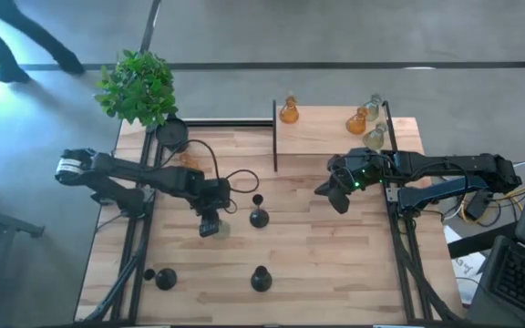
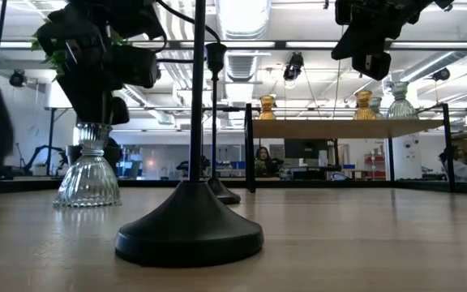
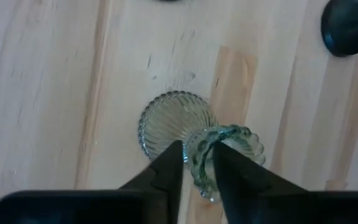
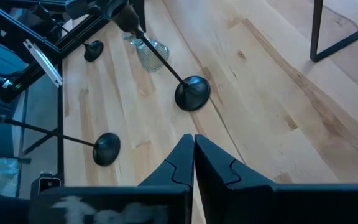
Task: Pick & Place candle stick holders
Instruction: Put the green glass candle holder on the shelf
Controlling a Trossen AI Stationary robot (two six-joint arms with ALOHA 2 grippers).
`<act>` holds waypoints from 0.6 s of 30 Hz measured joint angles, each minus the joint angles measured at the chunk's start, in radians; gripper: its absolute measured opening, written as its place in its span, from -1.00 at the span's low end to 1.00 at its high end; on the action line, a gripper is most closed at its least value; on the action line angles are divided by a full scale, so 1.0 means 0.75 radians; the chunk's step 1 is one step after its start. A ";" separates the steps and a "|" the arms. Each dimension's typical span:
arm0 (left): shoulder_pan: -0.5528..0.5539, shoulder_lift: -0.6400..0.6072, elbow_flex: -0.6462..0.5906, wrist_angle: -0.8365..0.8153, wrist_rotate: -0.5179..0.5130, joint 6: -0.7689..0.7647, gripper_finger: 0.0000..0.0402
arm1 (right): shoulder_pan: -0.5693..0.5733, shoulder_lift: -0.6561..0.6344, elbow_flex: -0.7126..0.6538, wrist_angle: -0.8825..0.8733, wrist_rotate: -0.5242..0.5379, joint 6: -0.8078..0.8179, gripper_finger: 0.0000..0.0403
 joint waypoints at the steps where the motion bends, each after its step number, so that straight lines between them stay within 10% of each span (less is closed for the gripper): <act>1: 0.000 -0.002 0.001 0.005 -0.001 0.000 -0.68 | 0.000 0.000 0.000 0.000 0.000 0.000 -0.96; 18: 0.044 -0.057 0.554 -0.518 -0.038 0.023 -0.86 | 0.000 0.000 0.000 0.028 0.000 -0.016 -0.96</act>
